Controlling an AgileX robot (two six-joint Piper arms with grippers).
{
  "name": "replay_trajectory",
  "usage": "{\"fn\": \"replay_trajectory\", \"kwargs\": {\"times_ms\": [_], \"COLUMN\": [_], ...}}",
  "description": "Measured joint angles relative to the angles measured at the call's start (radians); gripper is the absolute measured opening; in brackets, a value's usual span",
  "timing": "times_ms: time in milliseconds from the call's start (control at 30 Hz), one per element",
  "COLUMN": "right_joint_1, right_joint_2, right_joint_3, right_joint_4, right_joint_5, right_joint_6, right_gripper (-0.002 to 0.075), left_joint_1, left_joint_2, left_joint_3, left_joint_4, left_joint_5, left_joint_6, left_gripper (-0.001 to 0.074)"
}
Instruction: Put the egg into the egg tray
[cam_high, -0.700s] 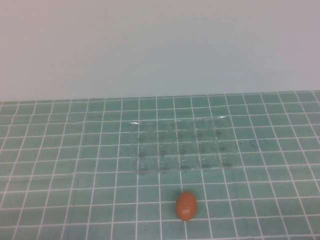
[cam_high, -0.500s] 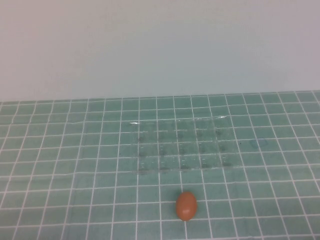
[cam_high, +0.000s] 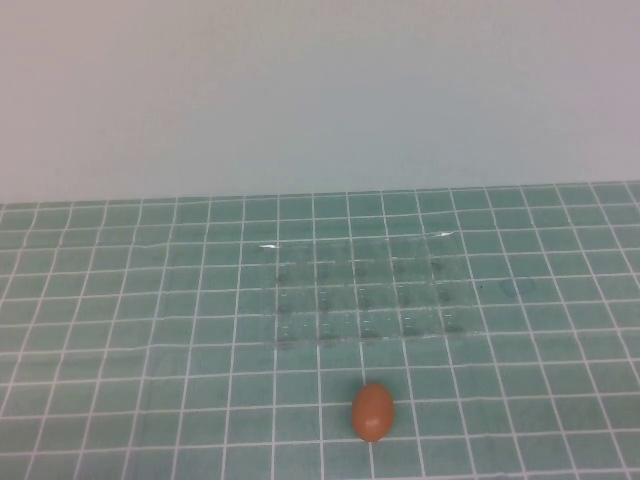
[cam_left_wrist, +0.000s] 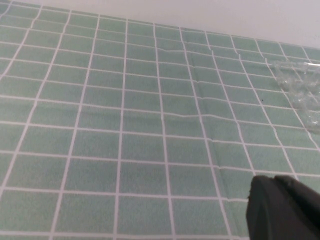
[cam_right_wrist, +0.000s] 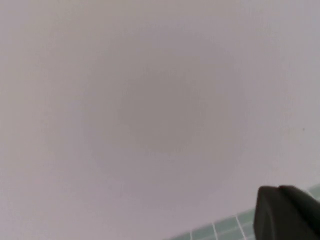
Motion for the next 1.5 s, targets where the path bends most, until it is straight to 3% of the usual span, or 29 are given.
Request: {"fn": "replay_trajectory", "kwargs": {"times_ms": [200, 467, 733, 967, 1100, 1300, 1367, 1500], "right_joint_1": [0.000, 0.000, 0.000, 0.000, 0.000, 0.000, 0.005, 0.009], "right_joint_2": [0.000, 0.000, 0.009, 0.220, 0.339, 0.472, 0.516, 0.617], "right_joint_3": [0.000, -0.034, -0.393, -0.686, -0.818, -0.982, -0.998, -1.004], "right_joint_4": [0.000, -0.132, -0.452, -0.486, -0.342, 0.200, 0.370, 0.541], "right_joint_5": [-0.079, -0.039, 0.204, 0.318, 0.400, 0.665, 0.743, 0.833], "right_joint_6": [0.054, 0.054, 0.052, -0.003, -0.183, -0.871, -1.030, -1.154], "right_gripper": [-0.0001, -0.0001, -0.0001, -0.0001, -0.0001, -0.0001, -0.0001, -0.0001], "left_joint_1": [0.000, 0.000, 0.000, 0.000, 0.000, 0.000, 0.000, 0.000], "left_joint_2": [0.000, 0.000, 0.000, 0.000, 0.000, 0.000, 0.000, 0.000], "left_joint_3": [0.000, 0.000, 0.000, 0.000, 0.000, 0.000, 0.000, 0.000], "left_joint_4": [0.000, 0.000, 0.000, 0.000, 0.000, 0.000, 0.000, 0.000], "left_joint_5": [0.000, 0.000, 0.000, 0.000, 0.000, 0.000, 0.000, 0.000], "left_joint_6": [0.000, 0.000, 0.000, 0.000, 0.000, 0.000, 0.000, 0.000], "left_gripper": [-0.0001, -0.0001, -0.0001, -0.0001, -0.0001, -0.0001, -0.0001, -0.0001]}}
